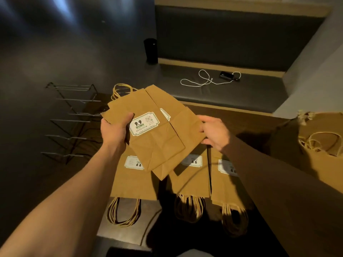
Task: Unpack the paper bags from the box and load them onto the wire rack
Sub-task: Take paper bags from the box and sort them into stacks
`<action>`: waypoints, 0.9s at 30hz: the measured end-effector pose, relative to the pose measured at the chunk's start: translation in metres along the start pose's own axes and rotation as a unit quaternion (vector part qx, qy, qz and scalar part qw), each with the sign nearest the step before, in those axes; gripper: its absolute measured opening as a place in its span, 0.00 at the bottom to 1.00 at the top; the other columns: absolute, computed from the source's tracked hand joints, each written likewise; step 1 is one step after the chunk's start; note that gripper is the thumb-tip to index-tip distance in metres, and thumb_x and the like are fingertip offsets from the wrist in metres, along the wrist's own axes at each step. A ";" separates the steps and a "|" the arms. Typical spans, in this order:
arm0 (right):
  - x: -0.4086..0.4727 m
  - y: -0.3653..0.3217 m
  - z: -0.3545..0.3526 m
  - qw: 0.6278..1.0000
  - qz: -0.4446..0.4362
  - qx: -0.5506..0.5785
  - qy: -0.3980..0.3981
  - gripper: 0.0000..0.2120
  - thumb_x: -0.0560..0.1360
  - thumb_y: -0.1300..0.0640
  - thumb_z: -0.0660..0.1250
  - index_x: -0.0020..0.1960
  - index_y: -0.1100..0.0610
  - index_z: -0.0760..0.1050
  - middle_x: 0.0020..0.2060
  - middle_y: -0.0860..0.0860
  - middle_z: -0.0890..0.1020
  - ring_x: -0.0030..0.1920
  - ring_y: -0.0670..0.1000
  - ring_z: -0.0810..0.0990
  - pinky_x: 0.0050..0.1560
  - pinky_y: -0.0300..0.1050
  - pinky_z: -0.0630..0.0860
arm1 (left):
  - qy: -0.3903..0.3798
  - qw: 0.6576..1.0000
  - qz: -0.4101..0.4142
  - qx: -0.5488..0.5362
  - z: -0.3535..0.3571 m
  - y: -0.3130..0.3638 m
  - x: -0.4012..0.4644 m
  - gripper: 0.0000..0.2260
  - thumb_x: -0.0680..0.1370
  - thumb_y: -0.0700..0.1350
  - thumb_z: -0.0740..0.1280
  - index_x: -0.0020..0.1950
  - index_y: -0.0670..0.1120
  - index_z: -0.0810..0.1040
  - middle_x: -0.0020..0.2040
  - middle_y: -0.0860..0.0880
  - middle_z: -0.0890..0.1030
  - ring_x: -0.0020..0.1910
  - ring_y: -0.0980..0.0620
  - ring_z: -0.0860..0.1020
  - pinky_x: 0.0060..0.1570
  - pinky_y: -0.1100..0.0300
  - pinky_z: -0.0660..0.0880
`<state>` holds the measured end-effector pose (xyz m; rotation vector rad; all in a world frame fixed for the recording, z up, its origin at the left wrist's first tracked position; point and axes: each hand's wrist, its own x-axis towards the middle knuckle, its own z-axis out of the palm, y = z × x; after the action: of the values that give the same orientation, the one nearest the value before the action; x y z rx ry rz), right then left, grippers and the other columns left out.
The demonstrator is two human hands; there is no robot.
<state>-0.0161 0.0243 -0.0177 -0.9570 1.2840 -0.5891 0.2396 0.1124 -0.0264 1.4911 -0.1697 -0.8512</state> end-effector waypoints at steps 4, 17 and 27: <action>-0.006 0.009 0.052 0.967 0.050 0.247 0.031 0.36 0.72 0.54 0.75 0.75 0.48 0.62 0.68 0.55 0.73 0.65 0.55 0.74 0.69 0.59 0.68 | 0.139 0.987 0.040 -0.065 0.003 0.000 -0.008 0.28 0.67 0.44 0.81 0.60 0.52 0.70 0.57 0.52 0.80 0.56 0.50 0.81 0.60 0.50 0.78; -0.010 -0.034 0.038 0.988 0.019 -0.046 -0.149 0.30 0.77 0.72 0.54 0.60 0.39 0.77 0.57 0.54 0.82 0.57 0.60 0.81 0.59 0.63 0.76 | 0.086 0.858 0.211 0.460 -0.026 0.023 -0.021 0.44 0.73 0.64 0.71 0.81 0.51 0.54 0.80 0.45 0.54 0.79 0.42 0.51 0.73 0.38 0.52; -0.019 -0.037 0.051 0.926 -0.062 -0.357 -0.106 0.22 0.74 0.60 0.71 0.65 0.44 0.75 0.55 0.50 0.81 0.54 0.53 0.80 0.56 0.50 0.78 | -0.361 0.884 -0.065 0.288 -0.049 0.025 -0.024 0.15 0.77 0.35 0.70 0.59 0.50 0.79 0.53 0.46 0.86 0.51 0.46 0.85 0.46 0.55 0.81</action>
<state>0.0339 0.0348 0.0238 -1.6648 1.2609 -0.0832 0.2618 0.1620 -0.0007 1.6638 -0.9565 -1.5383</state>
